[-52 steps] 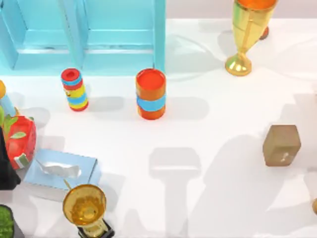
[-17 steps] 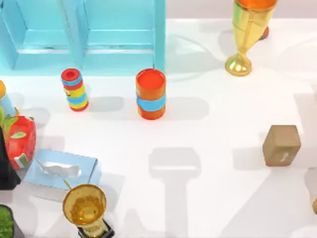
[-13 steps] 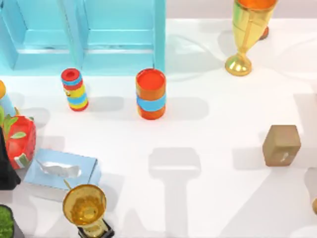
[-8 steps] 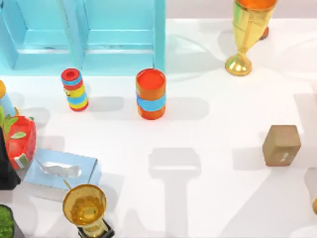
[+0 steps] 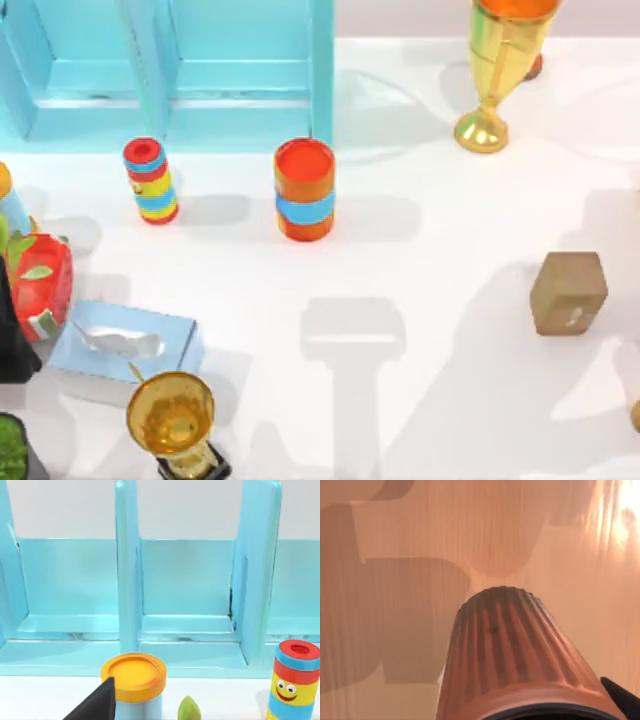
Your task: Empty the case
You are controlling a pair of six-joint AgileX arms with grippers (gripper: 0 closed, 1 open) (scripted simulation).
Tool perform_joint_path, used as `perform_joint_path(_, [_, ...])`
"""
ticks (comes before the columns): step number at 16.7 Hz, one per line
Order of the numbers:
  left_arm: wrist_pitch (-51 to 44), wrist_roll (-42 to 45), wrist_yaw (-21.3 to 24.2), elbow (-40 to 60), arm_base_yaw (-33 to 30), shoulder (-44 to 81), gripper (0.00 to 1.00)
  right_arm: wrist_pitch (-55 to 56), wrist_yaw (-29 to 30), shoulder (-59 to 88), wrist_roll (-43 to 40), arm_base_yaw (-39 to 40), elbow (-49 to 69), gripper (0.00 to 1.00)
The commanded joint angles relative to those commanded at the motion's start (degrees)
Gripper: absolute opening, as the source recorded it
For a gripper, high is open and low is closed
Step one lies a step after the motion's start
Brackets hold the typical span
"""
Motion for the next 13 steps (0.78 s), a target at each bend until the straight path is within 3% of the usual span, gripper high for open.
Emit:
perform_joint_path(7, [0.0,0.0,0.0,0.0,0.0,0.0,1.00,-16.3,0.9,1.7,0.0,-1.7,14.8,0.00])
perform_joint_path(13, [0.0,0.0,0.0,0.0,0.0,0.0,1.00,-24.7,2.6,1.3,-2.3,-3.8,18.8,0.00])
